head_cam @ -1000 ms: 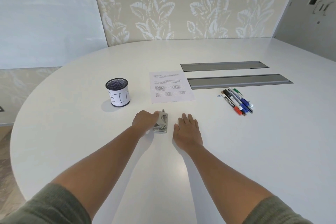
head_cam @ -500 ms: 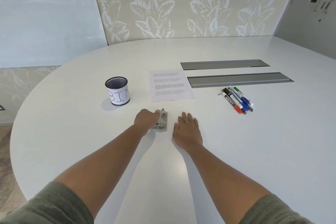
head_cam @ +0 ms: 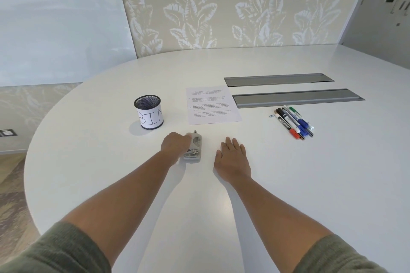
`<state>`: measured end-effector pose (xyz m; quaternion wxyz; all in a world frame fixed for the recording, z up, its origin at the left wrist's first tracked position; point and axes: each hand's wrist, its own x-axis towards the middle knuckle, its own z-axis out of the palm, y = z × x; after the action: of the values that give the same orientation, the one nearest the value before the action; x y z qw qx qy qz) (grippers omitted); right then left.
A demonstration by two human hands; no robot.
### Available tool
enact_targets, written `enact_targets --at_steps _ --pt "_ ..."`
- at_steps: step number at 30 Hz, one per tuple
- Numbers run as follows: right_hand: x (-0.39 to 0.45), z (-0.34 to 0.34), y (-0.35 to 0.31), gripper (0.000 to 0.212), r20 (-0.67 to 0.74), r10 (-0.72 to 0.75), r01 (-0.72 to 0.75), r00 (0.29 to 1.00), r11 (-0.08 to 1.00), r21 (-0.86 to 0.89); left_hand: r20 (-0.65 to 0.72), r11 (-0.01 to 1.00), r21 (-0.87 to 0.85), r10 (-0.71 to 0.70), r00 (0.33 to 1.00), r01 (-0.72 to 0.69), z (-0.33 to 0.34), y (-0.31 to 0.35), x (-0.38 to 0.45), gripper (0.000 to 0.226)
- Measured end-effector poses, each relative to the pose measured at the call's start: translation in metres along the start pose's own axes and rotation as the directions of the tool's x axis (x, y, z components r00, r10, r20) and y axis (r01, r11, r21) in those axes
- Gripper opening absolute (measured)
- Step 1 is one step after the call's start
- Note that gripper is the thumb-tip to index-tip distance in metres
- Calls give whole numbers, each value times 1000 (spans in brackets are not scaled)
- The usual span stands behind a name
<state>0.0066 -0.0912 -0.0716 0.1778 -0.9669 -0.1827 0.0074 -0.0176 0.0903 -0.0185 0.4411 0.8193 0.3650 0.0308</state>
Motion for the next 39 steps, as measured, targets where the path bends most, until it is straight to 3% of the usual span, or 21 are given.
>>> enact_targets --at_steps 22,39 --pt "-1 0 1 52 -9 -11 11 1000 1000 5 -192 992 -33 -123 974 119 -120 -82 10 22" --pt "-1 0 1 52 -8 -7 7 1000 1000 4 -128 984 -33 -177 976 174 -125 -96 7 28"
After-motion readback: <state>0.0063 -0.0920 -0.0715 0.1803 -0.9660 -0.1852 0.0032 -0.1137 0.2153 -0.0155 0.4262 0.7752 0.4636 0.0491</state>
